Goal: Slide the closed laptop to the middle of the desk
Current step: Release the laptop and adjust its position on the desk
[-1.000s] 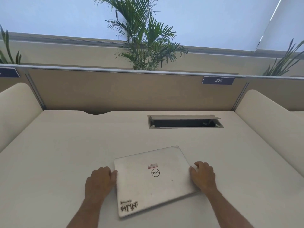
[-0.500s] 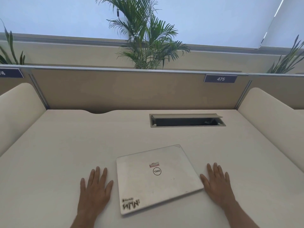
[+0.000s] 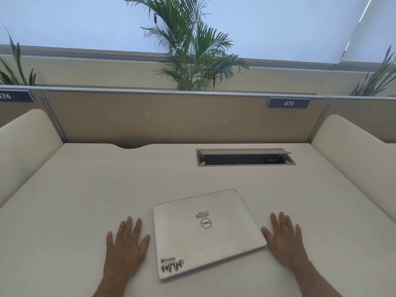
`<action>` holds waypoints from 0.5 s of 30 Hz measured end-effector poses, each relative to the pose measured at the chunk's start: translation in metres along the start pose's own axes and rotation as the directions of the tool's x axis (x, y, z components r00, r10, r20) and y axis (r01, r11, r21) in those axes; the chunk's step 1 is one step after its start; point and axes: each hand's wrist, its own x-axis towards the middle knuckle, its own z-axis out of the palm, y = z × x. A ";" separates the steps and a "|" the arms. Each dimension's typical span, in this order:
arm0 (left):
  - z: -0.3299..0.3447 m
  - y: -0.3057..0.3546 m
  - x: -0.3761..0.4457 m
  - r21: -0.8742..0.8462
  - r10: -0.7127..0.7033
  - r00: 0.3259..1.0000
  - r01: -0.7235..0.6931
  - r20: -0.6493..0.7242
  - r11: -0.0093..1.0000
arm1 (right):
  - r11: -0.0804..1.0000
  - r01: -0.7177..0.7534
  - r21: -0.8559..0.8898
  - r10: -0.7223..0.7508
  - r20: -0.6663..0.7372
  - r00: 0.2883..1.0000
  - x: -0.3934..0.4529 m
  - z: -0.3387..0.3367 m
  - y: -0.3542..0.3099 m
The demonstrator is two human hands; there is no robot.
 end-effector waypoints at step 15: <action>-0.027 0.045 0.017 -0.183 -0.204 0.979 0.205 0.024 0.962 | 0.915 -0.124 0.385 0.117 0.042 0.992 0.035 -0.041 -0.060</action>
